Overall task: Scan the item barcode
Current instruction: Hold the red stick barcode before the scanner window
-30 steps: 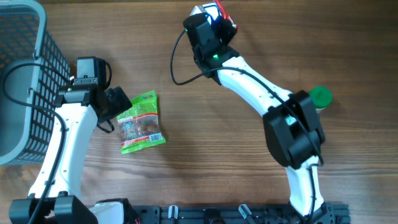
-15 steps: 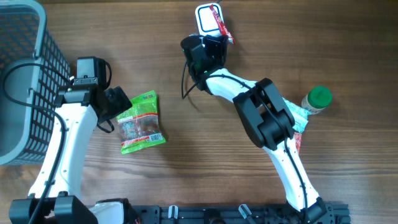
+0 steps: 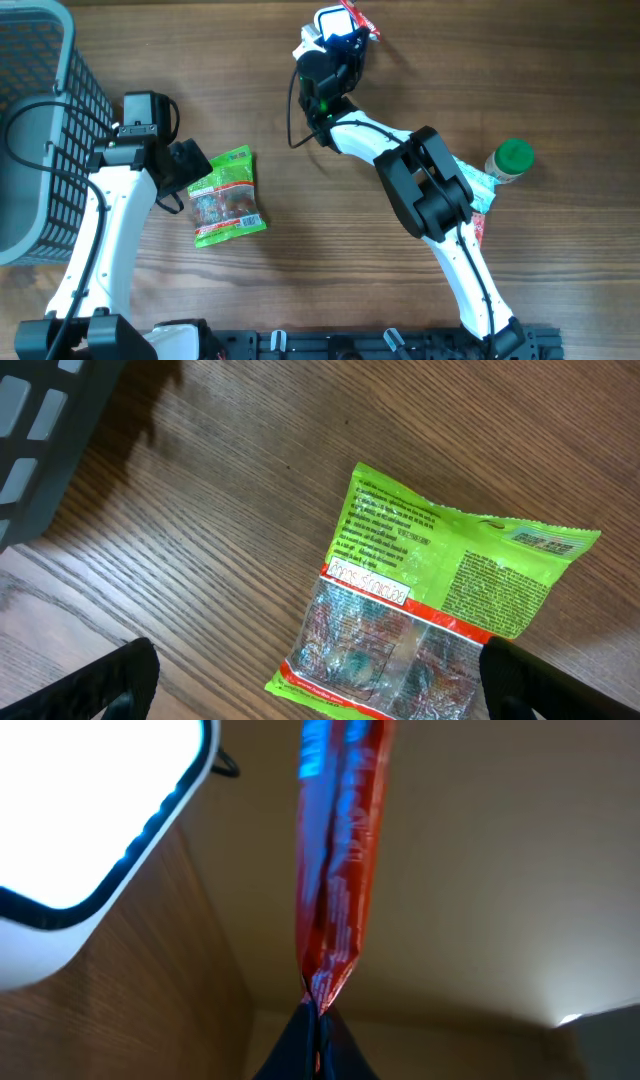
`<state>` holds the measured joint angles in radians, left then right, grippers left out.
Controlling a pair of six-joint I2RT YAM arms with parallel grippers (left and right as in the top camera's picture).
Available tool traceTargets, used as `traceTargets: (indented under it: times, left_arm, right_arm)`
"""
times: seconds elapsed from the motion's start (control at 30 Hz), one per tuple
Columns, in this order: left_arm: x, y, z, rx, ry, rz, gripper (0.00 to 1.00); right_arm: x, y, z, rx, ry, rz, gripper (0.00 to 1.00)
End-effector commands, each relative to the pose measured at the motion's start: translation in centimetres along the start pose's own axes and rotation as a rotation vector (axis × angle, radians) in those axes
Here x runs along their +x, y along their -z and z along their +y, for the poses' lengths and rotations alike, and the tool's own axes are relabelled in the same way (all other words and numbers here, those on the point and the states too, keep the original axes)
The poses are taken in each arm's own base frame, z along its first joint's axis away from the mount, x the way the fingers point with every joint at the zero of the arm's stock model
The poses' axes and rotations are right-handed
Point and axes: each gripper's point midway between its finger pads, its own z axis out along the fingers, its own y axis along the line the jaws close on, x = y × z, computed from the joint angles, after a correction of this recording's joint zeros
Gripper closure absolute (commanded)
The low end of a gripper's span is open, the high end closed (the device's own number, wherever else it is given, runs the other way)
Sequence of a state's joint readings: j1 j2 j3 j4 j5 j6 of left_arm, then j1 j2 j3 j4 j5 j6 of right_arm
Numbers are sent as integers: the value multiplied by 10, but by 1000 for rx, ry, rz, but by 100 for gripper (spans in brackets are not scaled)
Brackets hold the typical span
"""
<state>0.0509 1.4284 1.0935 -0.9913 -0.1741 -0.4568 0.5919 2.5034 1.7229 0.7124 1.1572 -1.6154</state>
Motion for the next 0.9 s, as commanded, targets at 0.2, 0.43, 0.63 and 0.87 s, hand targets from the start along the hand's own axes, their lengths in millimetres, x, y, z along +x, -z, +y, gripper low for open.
traceTargets:
  times: [0.2,0.43,0.63,0.87]
  left_arm:
    - [-5,4,-1,9,-1,-14,0]
    - [-5,4,-1,9,-1,-14,0]
    - [-5,4,-1,9,-1,-13,0]
    - [-5,4,-1,9,-1,-14,0]
  right_arm:
    - [5,5,47,-128,209,11,96]
    - [6,5,48,-128,104,24,96]
    - [5,6,48,-127,106,22,95]
    - [12,6,38,-97,59,73,96]
